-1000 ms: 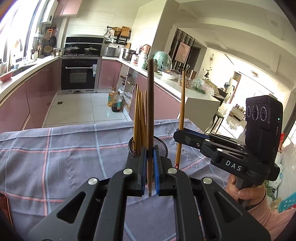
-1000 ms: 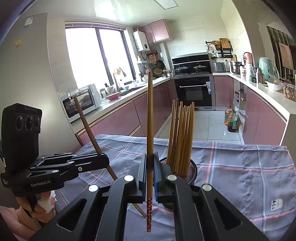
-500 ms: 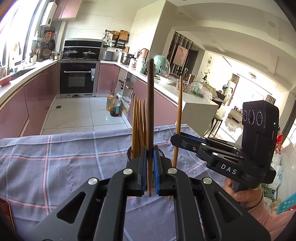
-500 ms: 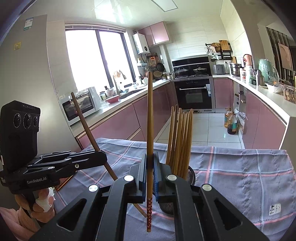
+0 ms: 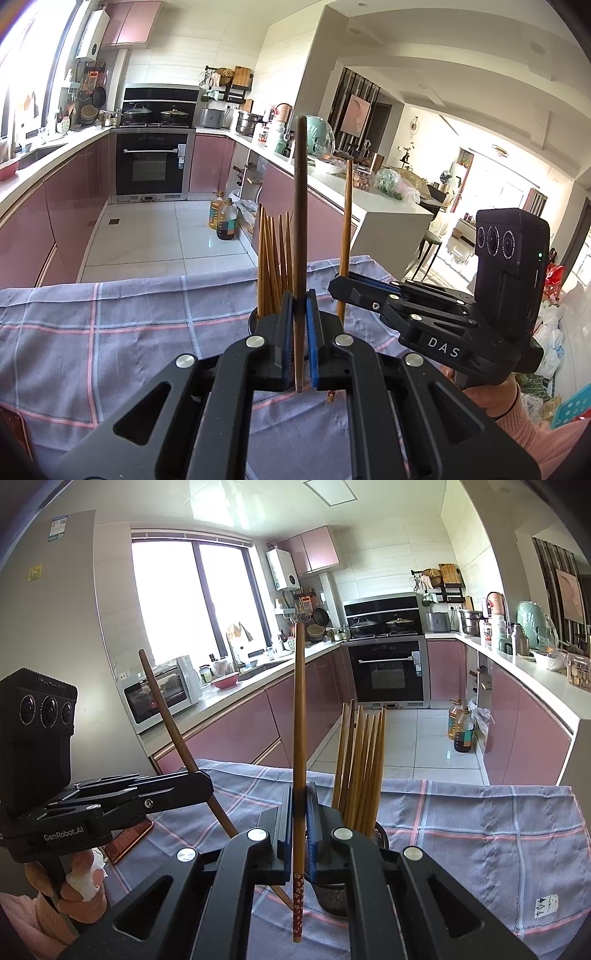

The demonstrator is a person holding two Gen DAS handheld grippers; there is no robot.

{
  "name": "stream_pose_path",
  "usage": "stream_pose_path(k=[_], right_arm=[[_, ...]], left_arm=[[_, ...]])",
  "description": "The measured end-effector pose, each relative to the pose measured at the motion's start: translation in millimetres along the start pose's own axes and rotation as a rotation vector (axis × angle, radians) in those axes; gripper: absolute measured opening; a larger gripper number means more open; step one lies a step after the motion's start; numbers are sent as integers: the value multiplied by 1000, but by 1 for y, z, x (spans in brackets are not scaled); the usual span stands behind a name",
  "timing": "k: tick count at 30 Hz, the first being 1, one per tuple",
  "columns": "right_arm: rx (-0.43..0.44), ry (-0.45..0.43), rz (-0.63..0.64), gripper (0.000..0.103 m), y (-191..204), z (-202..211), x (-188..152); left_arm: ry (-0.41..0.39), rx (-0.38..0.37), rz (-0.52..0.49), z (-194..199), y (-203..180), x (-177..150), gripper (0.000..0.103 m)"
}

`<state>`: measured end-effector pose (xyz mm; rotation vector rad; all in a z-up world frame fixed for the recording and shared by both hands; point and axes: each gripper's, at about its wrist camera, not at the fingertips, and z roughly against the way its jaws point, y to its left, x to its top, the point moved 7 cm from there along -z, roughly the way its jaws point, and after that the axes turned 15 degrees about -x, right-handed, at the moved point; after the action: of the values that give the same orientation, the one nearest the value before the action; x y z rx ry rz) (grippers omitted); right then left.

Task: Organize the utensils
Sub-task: 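Carry both upright chopsticks over the mesh holder's rim with both grippers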

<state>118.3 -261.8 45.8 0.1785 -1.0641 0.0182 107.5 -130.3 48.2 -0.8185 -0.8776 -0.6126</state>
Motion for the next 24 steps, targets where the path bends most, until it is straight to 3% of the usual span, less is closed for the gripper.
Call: stream_pose_path(k=[24], right_arm=[[-7,-27,-13,6,-3,-2,19]], left_arm=[[-44,5,-24,3,-1,18,8]])
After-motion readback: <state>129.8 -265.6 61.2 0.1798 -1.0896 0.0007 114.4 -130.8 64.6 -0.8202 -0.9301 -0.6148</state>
